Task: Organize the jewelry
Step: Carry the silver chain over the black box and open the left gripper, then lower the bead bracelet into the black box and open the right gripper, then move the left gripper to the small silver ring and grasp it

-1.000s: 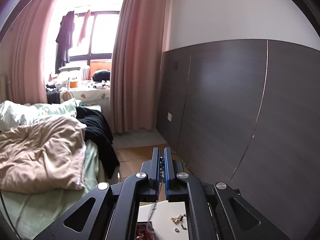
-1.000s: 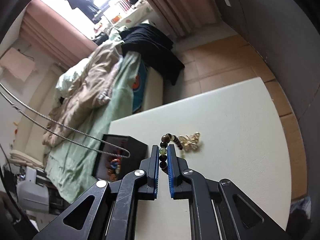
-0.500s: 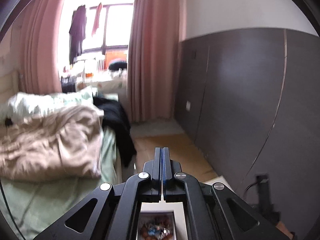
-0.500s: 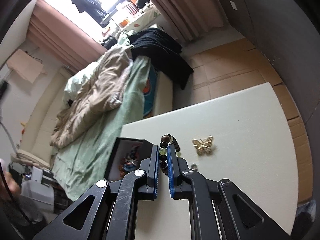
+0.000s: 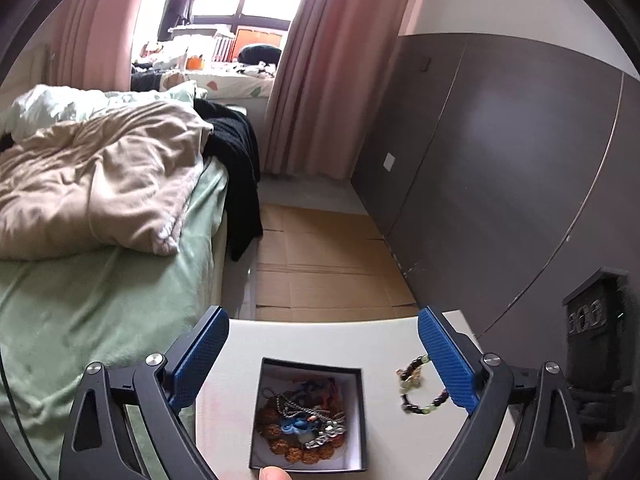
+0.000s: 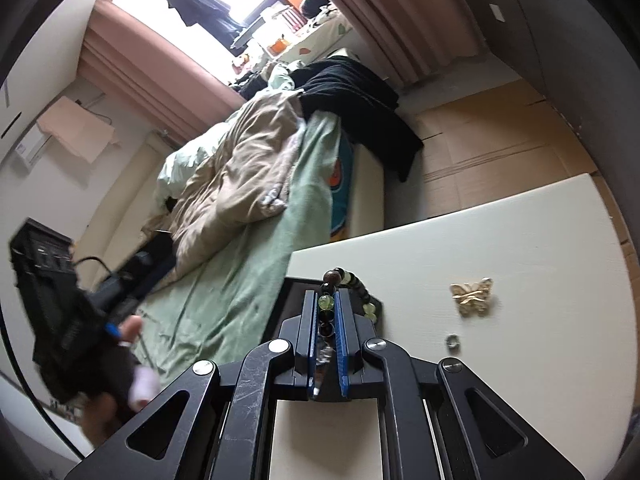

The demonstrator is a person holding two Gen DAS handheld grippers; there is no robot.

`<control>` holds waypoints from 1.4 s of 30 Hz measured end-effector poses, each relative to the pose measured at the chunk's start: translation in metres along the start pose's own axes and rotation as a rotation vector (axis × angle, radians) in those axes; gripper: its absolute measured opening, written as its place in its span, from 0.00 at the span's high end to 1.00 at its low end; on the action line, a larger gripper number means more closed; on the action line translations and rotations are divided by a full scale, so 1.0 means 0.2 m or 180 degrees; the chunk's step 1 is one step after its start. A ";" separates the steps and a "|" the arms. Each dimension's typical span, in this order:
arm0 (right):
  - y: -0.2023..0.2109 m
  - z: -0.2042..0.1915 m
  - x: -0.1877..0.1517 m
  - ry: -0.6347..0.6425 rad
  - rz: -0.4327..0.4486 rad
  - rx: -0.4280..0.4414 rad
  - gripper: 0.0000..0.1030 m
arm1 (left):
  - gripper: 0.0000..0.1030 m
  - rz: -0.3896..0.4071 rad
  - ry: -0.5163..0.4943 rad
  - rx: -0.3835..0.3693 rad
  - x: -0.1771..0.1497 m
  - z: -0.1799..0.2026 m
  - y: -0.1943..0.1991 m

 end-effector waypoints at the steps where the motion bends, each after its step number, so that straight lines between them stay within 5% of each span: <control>1: -0.01 -0.01 0.00 0.0004 -0.0001 0.0021 0.90 | 0.07 -0.0015 0.0011 -0.0001 -0.01 -0.01 -0.02; 11: -0.20 -0.20 -0.01 0.0245 -0.0132 0.0134 0.89 | 0.07 -0.0165 0.0460 -0.0078 -0.05 -0.28 -0.09; 13: -0.26 -0.22 -0.01 0.0296 -0.0282 0.0223 0.62 | 0.06 -0.0185 0.0547 -0.0085 -0.05 -0.31 -0.10; 16: -0.24 -0.16 -0.01 0.0162 -0.0250 0.0122 0.36 | 0.02 -0.0190 0.0561 -0.0088 -0.07 -0.32 -0.09; 27: 0.04 0.19 -0.03 -0.0241 -0.0125 -0.0562 0.35 | 0.01 -0.0193 0.0194 -0.0149 -0.12 -0.13 -0.08; 29: 0.05 0.23 -0.04 -0.0296 -0.0149 -0.0616 0.31 | 0.01 -0.0227 0.0084 -0.0151 -0.15 -0.07 -0.10; 31: 0.06 0.26 -0.04 -0.0340 -0.0157 -0.0672 0.10 | 0.01 -0.0287 0.0017 -0.0132 -0.18 -0.03 -0.13; 32: 0.07 0.28 -0.04 -0.0361 -0.0168 -0.0717 0.07 | 0.01 -0.0314 -0.0031 -0.0136 -0.20 -0.01 -0.14; 42: 0.19 0.39 -0.04 -0.0469 -0.0154 -0.0813 0.00 | 0.00 -0.0496 -0.0402 -0.0226 -0.34 0.20 -0.22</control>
Point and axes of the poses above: each gripper's, at about its wrist camera, not at the fingertips, and y roughly against the way its jaws point, z to its right, x to its top, the point moved 6 cm from there along -y, roughly the way its jaws point, and after that the axes turned 11 degrees about y, right-handed, at the moved point
